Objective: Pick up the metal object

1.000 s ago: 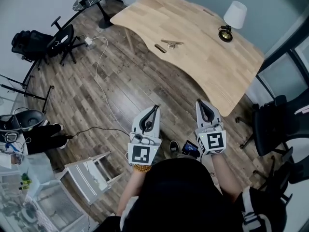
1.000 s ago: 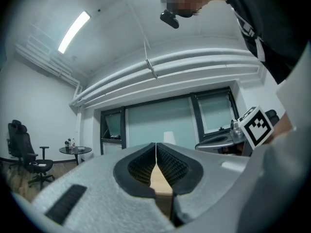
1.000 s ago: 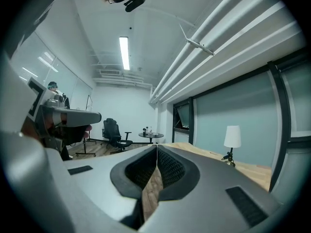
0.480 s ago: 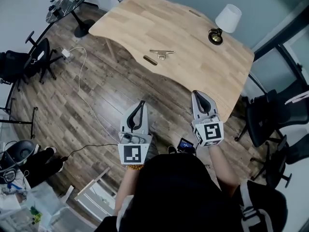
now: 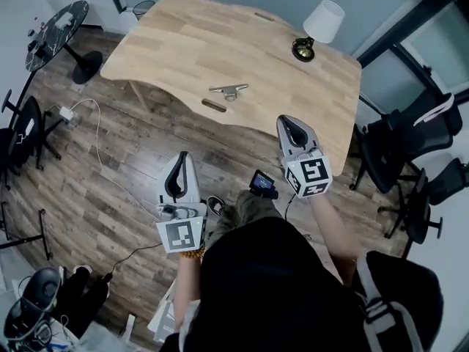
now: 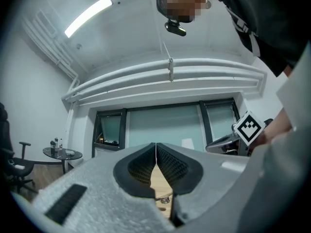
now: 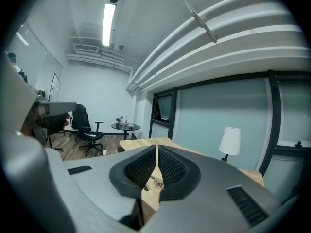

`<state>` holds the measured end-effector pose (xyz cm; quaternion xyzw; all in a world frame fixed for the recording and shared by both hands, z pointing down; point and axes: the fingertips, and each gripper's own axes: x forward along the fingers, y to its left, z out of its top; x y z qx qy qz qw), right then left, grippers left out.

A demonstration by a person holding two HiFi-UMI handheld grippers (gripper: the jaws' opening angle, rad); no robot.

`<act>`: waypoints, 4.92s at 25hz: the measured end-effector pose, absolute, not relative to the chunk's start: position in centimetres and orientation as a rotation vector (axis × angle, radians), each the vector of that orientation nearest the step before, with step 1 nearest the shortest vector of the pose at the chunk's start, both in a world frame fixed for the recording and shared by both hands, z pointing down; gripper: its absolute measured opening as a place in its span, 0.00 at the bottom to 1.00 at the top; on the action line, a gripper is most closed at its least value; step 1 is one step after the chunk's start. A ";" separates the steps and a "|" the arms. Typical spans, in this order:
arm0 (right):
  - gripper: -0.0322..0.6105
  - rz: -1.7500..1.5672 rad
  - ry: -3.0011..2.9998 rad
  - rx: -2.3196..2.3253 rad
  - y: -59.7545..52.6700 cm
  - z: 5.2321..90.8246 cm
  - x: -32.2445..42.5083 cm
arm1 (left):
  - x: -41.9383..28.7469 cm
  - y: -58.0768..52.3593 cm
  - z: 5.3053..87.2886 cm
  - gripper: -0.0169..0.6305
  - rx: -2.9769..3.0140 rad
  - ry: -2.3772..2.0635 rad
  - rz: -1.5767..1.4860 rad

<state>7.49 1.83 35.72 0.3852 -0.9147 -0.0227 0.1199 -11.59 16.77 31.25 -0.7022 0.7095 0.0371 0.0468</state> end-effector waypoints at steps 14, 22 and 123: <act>0.06 0.008 -2.554 1.193 -6.4 40.4 1.6 | -18.8 8.5 31.8 0.06 -2.217 2.057 0.147; 0.06 0.122 -2.469 1.260 -14.1 45.4 -1.7 | -23.0 0.0 32.0 0.06 -2.301 1.996 0.022; 0.49 0.606 -2.009 1.164 -22.3 71.6 -6.1 | -21.2 -19.4 39.3 0.06 -2.693 1.690 -0.212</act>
